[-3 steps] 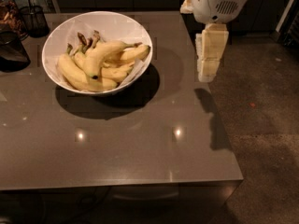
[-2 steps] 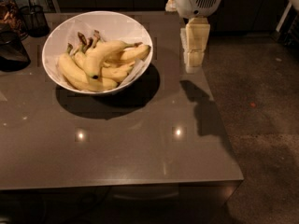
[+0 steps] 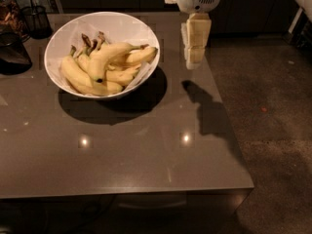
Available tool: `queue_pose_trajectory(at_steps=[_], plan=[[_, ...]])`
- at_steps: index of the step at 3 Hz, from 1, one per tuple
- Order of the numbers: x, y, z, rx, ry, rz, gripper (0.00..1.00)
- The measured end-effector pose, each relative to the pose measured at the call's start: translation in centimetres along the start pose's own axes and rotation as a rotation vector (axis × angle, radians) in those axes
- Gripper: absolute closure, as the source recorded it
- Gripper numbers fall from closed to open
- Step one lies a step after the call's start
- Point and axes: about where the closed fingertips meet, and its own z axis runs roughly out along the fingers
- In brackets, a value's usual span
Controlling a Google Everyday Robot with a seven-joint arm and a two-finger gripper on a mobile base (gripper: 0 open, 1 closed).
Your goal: Pick banana from white bowl
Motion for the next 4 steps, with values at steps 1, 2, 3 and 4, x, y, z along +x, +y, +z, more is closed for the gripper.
queue_pose_trajectory(at_steps=[1,2,3,4], plan=[[-2.2,-2.5,0.2,0.02,0.014,-0.098,0.0],[-4.0,-4.5,1.7,0.009,0.051,-0.183,0.0],[-4.9,-5.2,2.7,0.022,0.103,-0.231,0.0],[-5.1,-5.6,3.0,0.017,0.077,-0.247,0.0]])
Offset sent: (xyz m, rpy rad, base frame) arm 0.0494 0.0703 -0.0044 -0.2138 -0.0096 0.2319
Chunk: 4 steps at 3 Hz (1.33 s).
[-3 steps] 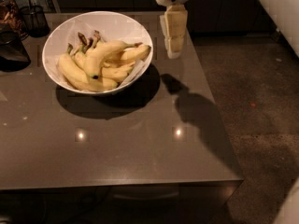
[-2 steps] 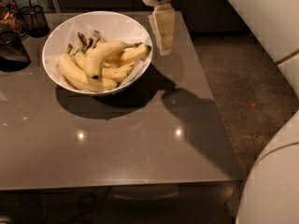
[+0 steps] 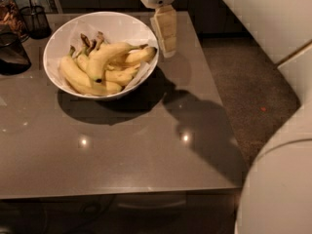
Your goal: Pick banana from white bowl
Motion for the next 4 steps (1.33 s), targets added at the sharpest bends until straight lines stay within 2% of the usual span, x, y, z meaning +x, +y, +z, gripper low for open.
queue_pose_trajectory(at_steps=[2,3,4], plan=[[-3.4,-2.4,0.2,-0.021,-0.107,-0.098,0.0],[-4.5,-3.6,0.5,-0.015,-0.148,-0.142,0.08],[-5.3,-4.3,1.2,-0.019,-0.174,-0.171,0.23]])
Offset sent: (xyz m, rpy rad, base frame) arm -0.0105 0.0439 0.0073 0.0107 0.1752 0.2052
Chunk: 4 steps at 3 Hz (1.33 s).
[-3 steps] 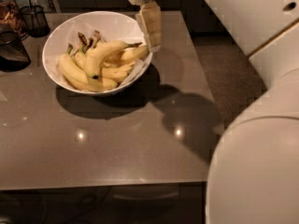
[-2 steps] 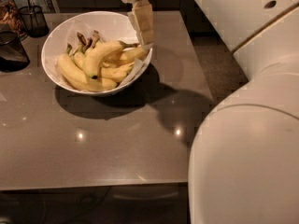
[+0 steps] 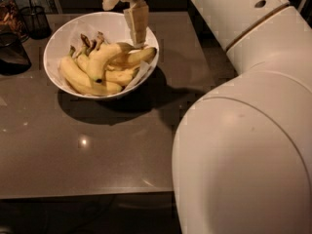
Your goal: Pick banana from white bowl
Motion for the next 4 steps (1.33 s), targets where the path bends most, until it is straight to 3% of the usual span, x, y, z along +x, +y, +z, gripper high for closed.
queue_pose_trajectory(at_steps=[1,4], plan=[[-0.5,-0.6,1.1,-0.014,-0.017,-0.024,0.33],[-0.8,0.5,5.0,-0.108,-0.058,-0.034,0.44]])
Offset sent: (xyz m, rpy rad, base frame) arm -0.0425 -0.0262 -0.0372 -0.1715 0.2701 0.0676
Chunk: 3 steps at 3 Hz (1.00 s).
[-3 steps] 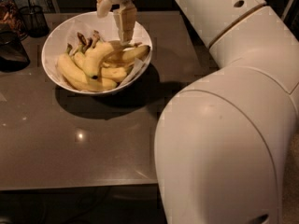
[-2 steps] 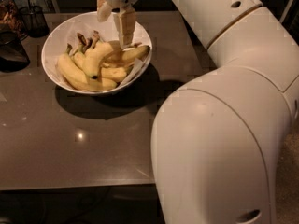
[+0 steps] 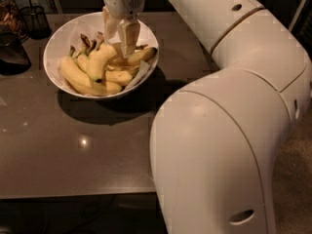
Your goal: Pick banana from white bowl
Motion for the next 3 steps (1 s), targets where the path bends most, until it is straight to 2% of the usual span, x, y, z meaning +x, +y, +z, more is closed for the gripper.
queue_pose_trajectory(at_steps=[3], plan=[[0.0,0.4,3.2,-0.077,-0.013,-0.026,0.43]])
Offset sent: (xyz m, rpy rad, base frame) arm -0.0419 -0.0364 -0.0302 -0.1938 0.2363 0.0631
